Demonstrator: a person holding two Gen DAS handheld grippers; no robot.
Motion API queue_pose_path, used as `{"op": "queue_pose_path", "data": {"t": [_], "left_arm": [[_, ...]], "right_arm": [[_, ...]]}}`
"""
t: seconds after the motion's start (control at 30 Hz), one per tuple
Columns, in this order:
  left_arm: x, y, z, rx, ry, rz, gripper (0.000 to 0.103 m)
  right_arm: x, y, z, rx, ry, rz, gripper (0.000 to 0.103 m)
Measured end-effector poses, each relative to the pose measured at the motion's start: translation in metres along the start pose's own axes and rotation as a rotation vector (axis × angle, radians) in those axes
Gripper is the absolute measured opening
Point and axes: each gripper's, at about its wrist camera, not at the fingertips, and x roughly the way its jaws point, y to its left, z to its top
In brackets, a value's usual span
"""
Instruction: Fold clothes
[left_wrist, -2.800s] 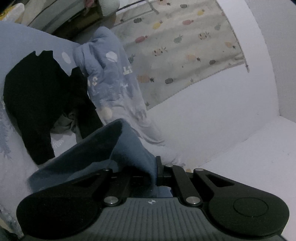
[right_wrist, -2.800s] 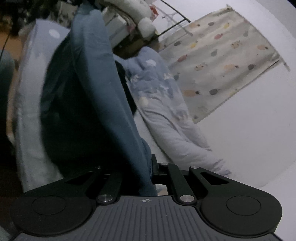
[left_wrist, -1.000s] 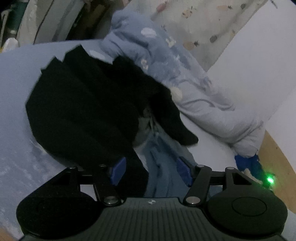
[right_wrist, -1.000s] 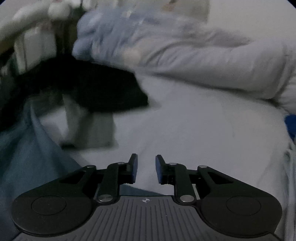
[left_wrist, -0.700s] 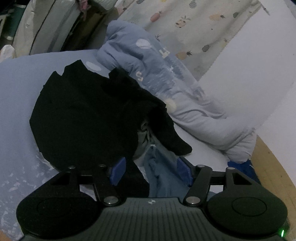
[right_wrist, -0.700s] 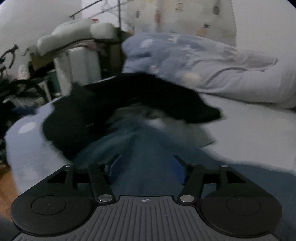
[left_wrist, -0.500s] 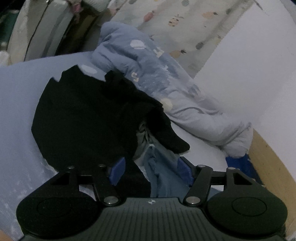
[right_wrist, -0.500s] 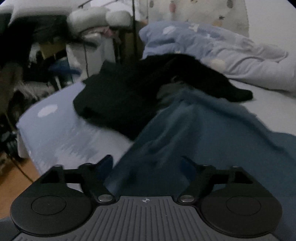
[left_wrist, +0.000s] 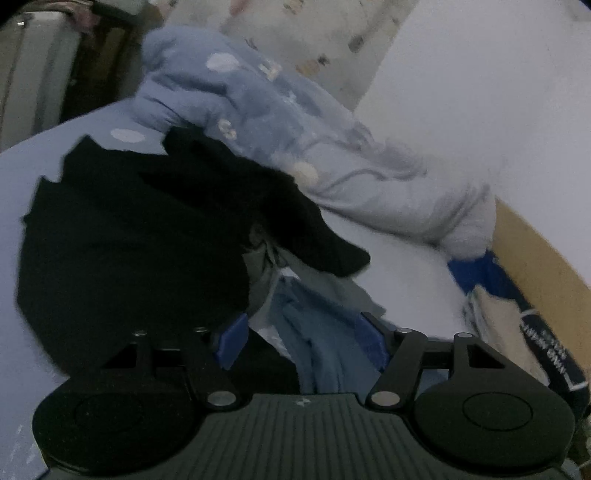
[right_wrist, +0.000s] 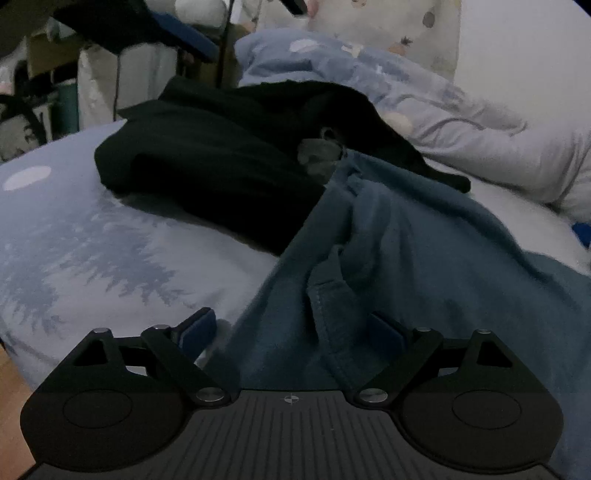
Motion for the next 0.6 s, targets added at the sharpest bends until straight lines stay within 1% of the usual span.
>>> {"op": "queue_pose_path", "data": {"t": [0.07,0.13,0.2,0.23,0.27,0.37,0.43,0.6], "left_arm": [[0.023,-0.004,0.004,0.026,0.039,-0.013,0.07],[0.047,-0.007,0.006,0.043,0.081,-0.026,0.07],[0.075,-0.007,0.007,0.041,0.138,-0.035,0.073],[0.088,-0.005,0.007,0.035,0.164,-0.032,0.073],[0.101,-0.004,0.007,0.028,0.191,-0.029,0.073],[0.132,0.0,0.005,0.016,0.25,-0.016,0.073],[0.15,0.002,0.003,0.015,0.278,-0.01,0.074],[0.185,0.005,0.005,-0.009,0.316,-0.015,0.075]], "right_arm": [[0.003,-0.009,-0.001,0.031,0.013,0.023,0.088],[0.008,-0.02,-0.001,0.049,0.01,0.023,0.076],[0.013,-0.031,0.0,0.063,0.012,0.014,0.04],[0.015,-0.037,0.001,0.069,0.014,0.009,0.03],[0.015,-0.044,0.002,0.082,0.015,0.021,0.011],[0.013,-0.067,0.005,0.13,0.031,0.08,0.009],[0.007,-0.081,0.007,0.156,0.02,0.103,0.009],[-0.009,-0.105,0.014,0.177,-0.02,0.143,0.009]]}}
